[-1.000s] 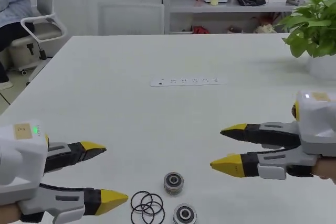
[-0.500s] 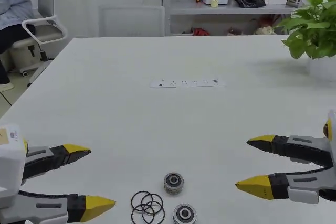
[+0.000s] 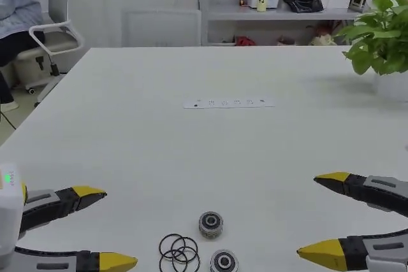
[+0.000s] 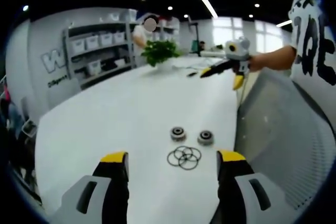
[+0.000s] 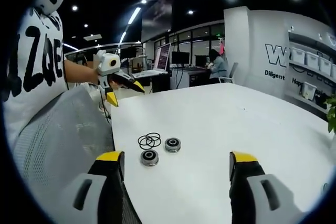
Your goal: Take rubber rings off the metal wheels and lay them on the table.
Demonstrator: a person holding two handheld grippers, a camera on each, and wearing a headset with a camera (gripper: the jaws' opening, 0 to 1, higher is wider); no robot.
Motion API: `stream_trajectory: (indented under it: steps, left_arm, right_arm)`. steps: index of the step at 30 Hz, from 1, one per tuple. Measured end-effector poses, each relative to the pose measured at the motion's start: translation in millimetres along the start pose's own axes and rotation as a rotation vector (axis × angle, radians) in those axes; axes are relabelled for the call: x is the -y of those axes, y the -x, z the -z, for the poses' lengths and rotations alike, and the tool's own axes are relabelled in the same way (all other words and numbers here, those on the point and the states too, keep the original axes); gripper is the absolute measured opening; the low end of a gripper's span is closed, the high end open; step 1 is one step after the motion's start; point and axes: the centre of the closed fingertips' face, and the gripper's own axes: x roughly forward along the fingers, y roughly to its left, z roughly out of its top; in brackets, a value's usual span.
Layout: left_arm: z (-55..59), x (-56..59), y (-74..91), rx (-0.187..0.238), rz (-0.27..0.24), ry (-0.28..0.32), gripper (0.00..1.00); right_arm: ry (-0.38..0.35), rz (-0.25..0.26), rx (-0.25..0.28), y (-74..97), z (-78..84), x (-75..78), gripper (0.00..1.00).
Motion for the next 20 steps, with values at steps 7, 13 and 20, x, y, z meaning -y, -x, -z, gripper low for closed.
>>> stream_trajectory:
  steps: [7, 13, 20]
  left_arm:
    - [0.2, 3.4, -0.5, -0.001, 0.003, -0.003, 0.7]
    - [0.8, 3.0, 0.3, -0.003, 0.0, -0.003, 0.7]
    - [1.0, 2.7, 1.1, -0.006, -0.004, -0.006, 0.7]
  right_arm:
    - [0.025, -0.008, -0.023, -2.6, 4.9, -5.2, 0.86]
    - [0.037, -0.016, -0.033, -4.2, 7.5, -5.9, 0.88]
    - [0.043, -0.024, -0.037, -4.9, 8.8, -6.5, 0.89]
